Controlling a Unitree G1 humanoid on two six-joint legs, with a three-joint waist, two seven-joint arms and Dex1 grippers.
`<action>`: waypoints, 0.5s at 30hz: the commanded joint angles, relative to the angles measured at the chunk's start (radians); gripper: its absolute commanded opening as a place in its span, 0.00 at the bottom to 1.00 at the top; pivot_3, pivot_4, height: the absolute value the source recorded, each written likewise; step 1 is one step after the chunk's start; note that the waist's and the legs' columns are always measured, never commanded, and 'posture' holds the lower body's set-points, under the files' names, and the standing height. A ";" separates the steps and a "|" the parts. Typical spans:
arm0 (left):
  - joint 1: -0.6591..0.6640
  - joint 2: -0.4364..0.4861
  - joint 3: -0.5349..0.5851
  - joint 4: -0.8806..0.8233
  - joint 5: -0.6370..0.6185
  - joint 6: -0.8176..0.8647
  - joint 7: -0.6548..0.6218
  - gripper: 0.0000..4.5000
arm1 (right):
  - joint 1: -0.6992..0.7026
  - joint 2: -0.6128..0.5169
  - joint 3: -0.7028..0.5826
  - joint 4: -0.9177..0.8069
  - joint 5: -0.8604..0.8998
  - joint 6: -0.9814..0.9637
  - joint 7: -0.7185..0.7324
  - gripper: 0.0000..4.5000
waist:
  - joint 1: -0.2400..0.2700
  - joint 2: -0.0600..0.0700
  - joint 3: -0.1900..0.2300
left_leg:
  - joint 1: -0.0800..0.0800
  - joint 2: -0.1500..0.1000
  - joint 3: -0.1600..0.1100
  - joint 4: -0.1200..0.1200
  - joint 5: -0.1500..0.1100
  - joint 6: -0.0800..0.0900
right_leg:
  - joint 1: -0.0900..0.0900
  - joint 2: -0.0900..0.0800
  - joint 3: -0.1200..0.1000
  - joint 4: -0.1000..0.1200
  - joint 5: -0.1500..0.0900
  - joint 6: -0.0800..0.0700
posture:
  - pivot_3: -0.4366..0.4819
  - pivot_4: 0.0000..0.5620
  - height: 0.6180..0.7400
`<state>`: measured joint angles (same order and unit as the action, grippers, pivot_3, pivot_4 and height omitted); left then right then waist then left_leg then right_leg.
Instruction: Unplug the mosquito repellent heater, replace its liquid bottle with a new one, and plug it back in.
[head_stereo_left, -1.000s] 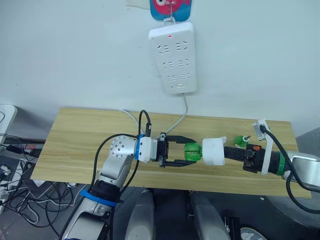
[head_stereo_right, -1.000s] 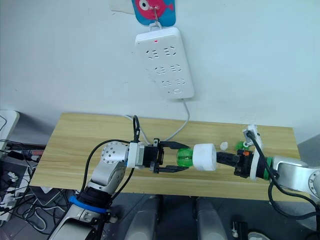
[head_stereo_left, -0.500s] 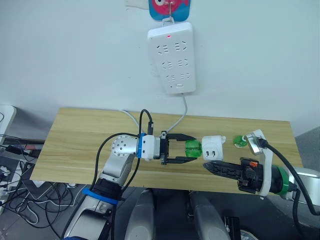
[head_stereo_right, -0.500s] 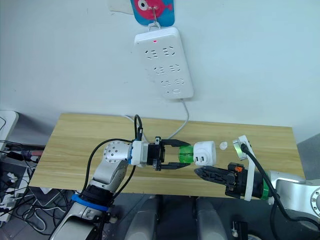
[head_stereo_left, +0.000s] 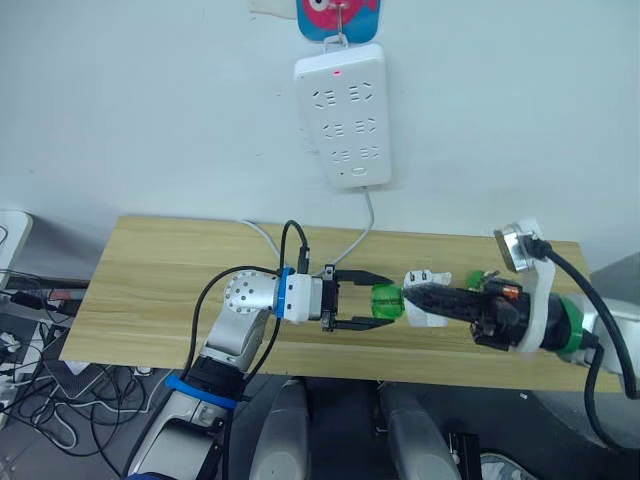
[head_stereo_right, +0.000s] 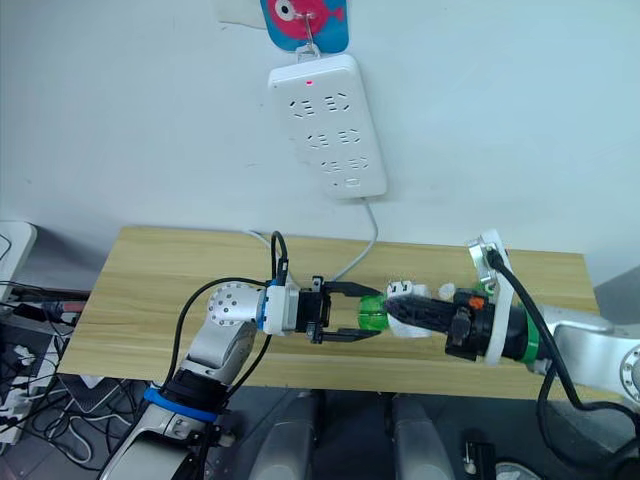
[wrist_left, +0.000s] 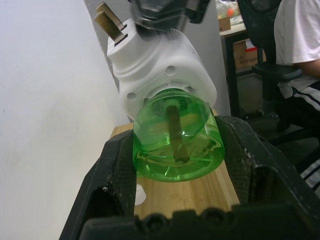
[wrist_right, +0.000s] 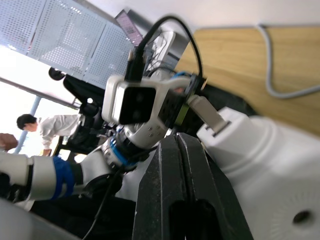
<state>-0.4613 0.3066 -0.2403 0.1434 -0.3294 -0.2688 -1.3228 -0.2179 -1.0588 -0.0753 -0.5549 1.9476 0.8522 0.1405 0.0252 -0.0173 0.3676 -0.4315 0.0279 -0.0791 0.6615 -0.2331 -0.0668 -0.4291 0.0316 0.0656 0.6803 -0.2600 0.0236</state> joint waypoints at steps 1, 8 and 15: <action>0.003 -0.005 -0.009 -0.019 -0.010 -0.021 -0.009 0.50 | -0.048 -0.004 0.006 0.027 0.025 0.042 -0.013 0.00 | 0.000 0.000 0.000 | 0.000 0.000 0.000 0.000 0.000 0.000 | 0.000 0.000 0.000 0.000 0.000 0.000 | 0.62 0.63 1.00; 0.007 0.000 -0.014 -0.025 -0.017 -0.018 -0.012 0.50 | -0.164 -0.026 0.040 0.121 0.025 0.133 -0.065 0.00 | 0.000 0.000 0.000 | 0.000 0.001 0.000 0.000 0.000 0.000 | 0.000 -0.001 0.000 0.000 0.000 0.000 | 0.62 0.62 1.00; 0.018 0.003 -0.012 -0.043 -0.028 -0.007 -0.020 0.50 | -0.205 -0.023 0.064 0.178 0.025 0.179 -0.102 0.00 | 0.000 0.000 0.000 | 0.000 0.001 0.000 0.000 0.000 0.000 | 0.000 -0.001 0.000 0.000 0.000 0.000 | 0.63 0.62 1.00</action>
<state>-0.4513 0.3120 -0.2502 0.1484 -0.3334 -0.2690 -1.3429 -0.4142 -1.0743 -0.0059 -0.3685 1.9476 1.0195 0.0433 0.0255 -0.0172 0.3676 -0.4318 0.0286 -0.0791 0.6614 -0.2332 -0.0666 -0.4294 0.0310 0.0655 0.6803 -0.2597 0.0231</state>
